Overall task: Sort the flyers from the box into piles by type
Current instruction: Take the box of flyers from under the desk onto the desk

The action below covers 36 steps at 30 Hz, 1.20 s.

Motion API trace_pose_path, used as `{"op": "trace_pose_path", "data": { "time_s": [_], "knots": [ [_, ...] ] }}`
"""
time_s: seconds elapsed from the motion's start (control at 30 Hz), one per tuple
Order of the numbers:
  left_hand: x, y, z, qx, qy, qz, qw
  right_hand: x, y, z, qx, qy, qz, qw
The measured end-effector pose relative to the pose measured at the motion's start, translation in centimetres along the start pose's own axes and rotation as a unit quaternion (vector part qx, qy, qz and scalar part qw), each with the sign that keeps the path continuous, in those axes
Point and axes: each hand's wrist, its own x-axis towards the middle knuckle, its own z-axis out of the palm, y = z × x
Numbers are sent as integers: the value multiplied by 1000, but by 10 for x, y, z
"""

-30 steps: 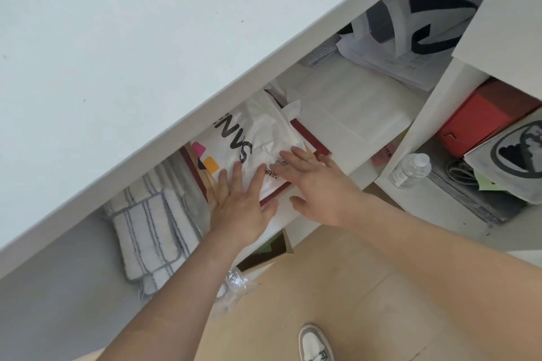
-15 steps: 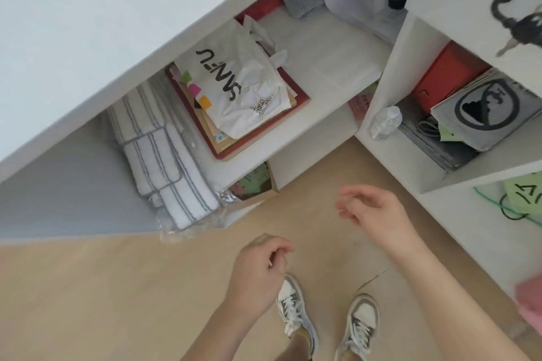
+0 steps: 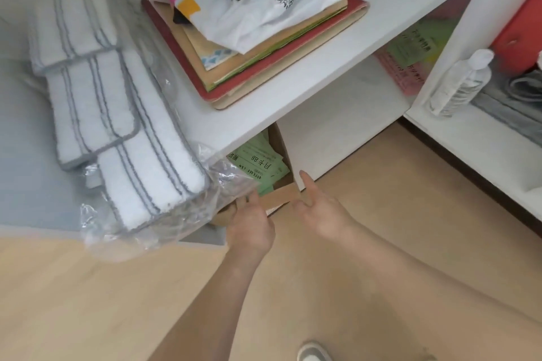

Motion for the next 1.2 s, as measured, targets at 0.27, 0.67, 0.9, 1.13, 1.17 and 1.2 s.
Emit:
{"op": "trace_pose_path", "data": {
  "time_s": [0.27, 0.67, 0.9, 1.13, 1.17, 1.2],
  "knots": [
    [-20, -6, 38, 46, 79, 110, 990, 50, 37, 29, 176, 107, 144, 968],
    [-165, 24, -57, -97, -2, 42, 994, -144, 33, -77, -31, 132, 245, 960],
    [-268, 89, -197, -164, -134, -40, 976, -330, -55, -188, -136, 138, 289, 937],
    [-351, 159, -338, -145, -145, 43, 978, -466, -175, -294, -207, 160, 223, 939],
    [-358, 167, -358, -141, -130, 65, 979, -481, -188, -309, -205, 172, 213, 940],
    [-363, 176, -377, -133, -116, 86, 981, -495, -201, -323, -194, 179, 207, 942]
  ]
}}
